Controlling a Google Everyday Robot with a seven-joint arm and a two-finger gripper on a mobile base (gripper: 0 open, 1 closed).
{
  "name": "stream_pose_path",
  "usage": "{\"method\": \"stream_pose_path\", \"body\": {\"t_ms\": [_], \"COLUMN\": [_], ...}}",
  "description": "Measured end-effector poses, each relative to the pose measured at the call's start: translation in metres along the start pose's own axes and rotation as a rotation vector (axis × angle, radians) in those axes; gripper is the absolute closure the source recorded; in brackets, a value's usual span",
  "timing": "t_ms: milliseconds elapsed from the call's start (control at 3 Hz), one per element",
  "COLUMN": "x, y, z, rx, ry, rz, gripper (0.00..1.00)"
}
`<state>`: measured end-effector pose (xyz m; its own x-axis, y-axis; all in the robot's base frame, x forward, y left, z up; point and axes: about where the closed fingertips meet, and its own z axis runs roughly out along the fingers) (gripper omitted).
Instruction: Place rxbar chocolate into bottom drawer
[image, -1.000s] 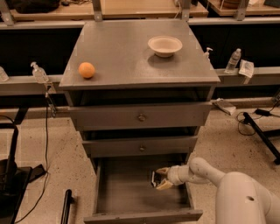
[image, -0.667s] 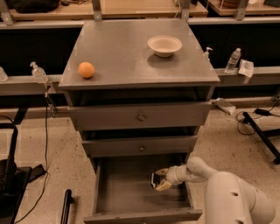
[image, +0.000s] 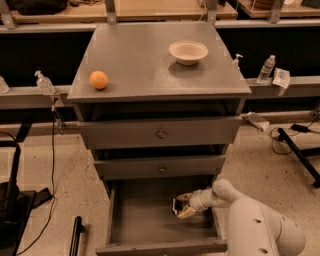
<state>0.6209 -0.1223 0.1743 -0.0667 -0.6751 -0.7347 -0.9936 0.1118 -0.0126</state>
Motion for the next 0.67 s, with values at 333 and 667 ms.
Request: {"method": "stream_pose_path", "body": {"t_ms": [333, 667], "x": [-0.0006, -0.0007], "y": [0.0028, 0.0037], "z": [0.004, 0.0054], "rx": [-0.006, -0.009], "ry": [-0.002, -0.003], "rz": [0.001, 0.002], "gripper": [0.05, 0.0]}}
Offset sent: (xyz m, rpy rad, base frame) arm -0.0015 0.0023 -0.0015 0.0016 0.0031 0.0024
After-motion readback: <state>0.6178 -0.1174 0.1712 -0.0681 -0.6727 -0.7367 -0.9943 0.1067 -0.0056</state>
